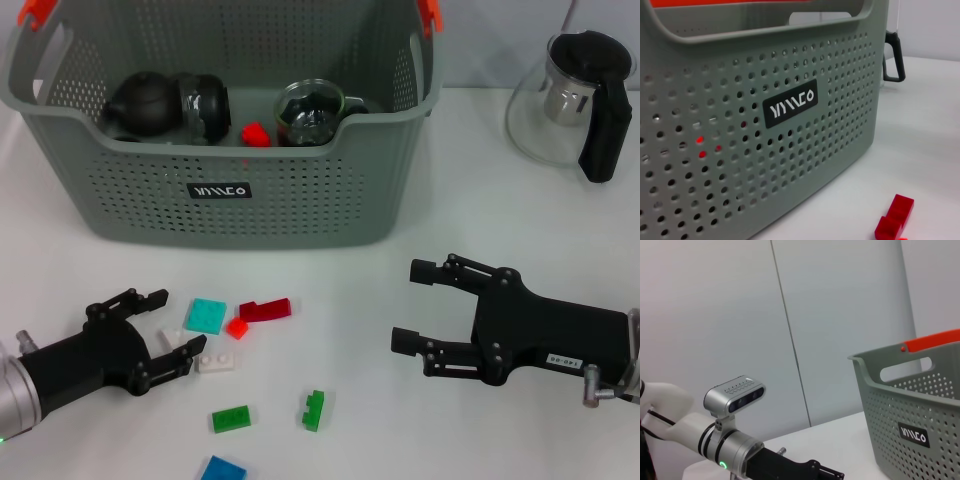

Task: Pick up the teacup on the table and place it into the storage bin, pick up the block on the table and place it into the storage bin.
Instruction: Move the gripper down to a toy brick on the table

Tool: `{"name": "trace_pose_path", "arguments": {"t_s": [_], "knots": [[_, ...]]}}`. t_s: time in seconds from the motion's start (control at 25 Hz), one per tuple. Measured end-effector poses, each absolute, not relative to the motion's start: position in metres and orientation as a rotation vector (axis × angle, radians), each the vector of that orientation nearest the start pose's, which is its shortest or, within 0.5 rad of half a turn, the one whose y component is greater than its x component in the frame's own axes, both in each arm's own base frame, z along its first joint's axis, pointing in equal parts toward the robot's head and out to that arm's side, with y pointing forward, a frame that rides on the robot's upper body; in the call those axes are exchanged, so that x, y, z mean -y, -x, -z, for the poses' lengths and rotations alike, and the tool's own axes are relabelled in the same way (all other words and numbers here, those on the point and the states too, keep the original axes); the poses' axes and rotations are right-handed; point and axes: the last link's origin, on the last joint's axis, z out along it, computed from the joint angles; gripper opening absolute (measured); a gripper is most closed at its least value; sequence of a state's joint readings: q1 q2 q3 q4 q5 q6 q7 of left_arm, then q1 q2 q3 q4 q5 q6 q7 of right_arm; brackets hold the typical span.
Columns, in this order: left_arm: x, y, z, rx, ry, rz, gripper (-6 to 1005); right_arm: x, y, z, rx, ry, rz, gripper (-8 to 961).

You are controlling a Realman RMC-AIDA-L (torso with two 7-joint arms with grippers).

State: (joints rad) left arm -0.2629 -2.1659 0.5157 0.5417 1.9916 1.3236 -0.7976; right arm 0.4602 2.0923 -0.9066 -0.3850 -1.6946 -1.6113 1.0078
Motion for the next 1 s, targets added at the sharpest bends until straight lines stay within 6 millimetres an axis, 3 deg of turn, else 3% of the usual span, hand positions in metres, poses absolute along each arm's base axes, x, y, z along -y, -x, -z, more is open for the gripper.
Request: {"name": "trace_pose_path", "arguments": {"t_s": [1.0], "knots": [[-0.240, 0.367, 0.034, 0.490, 2.411, 0.399, 712, -0.279, -0.256, 0.049, -0.427, 2.750, -1.014, 909]]}}
